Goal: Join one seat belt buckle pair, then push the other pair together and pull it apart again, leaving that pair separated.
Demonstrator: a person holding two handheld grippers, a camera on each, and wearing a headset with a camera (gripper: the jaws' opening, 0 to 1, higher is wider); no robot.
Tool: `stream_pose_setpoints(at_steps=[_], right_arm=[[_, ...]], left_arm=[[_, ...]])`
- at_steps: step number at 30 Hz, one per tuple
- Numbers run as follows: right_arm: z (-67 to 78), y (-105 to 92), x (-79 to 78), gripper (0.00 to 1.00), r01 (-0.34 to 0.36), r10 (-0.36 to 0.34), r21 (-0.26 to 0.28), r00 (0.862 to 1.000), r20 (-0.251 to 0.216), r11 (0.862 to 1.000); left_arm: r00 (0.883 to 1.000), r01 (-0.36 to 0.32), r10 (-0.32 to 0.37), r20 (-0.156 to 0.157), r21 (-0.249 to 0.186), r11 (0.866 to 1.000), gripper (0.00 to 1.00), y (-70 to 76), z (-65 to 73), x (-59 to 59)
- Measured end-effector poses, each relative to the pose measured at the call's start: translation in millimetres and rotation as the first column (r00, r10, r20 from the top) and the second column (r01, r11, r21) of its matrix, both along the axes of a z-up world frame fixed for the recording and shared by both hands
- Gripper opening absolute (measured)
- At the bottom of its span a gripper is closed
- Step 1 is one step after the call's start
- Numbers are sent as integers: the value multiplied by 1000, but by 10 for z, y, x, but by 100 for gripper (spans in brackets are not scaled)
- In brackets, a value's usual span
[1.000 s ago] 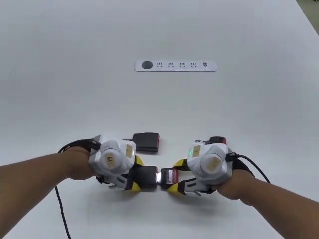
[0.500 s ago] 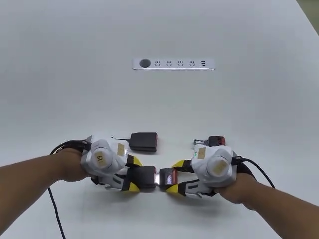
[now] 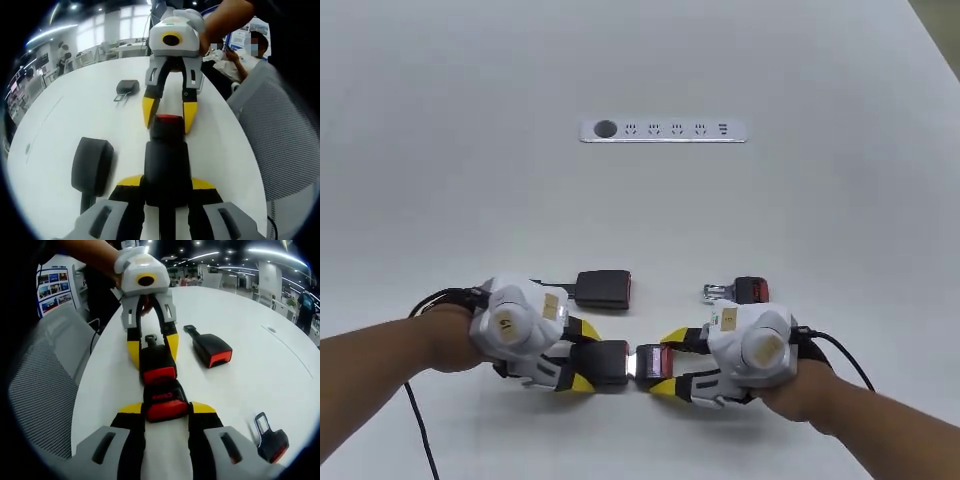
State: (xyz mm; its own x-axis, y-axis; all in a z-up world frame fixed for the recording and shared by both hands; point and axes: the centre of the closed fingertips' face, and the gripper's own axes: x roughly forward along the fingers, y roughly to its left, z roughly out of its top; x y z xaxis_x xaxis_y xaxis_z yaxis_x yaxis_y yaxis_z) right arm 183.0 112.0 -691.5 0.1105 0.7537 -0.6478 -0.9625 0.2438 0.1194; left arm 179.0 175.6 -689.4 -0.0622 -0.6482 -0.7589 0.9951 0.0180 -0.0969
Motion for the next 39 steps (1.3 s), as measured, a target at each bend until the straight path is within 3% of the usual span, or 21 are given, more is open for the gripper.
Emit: stream_pose_setpoints(at_steps=[23,27,30,35,37,39], right_arm=[[17,-16,-38,32,8,-8,28,1000,2,1000],[29,-15,-45,33,4,-4,26,1000,7,1000],[31,-19,-49,33,2,-2,24,1000,8,1000],[12,-20,-57,34,-5,5,6,1000,16,1000],[4,-26,-59,34,3,-3,-5,1000,5,1000],[0,-65,-73,34,3,-2,-32,1000,25,999]], left_arm=[[1000,10,-10,3,-10,1000,33,4,-13,2],[1000,22,-22,8,10,1000,34,5,-15,-4],[999,40,-41,32,36,999,34,-4,-25,-27],[1000,21,-22,17,53,998,34,7,-27,-20],[1000,-7,8,-4,56,998,35,-17,-4,-18],[1000,-23,23,1,65,998,36,-34,9,-17]])
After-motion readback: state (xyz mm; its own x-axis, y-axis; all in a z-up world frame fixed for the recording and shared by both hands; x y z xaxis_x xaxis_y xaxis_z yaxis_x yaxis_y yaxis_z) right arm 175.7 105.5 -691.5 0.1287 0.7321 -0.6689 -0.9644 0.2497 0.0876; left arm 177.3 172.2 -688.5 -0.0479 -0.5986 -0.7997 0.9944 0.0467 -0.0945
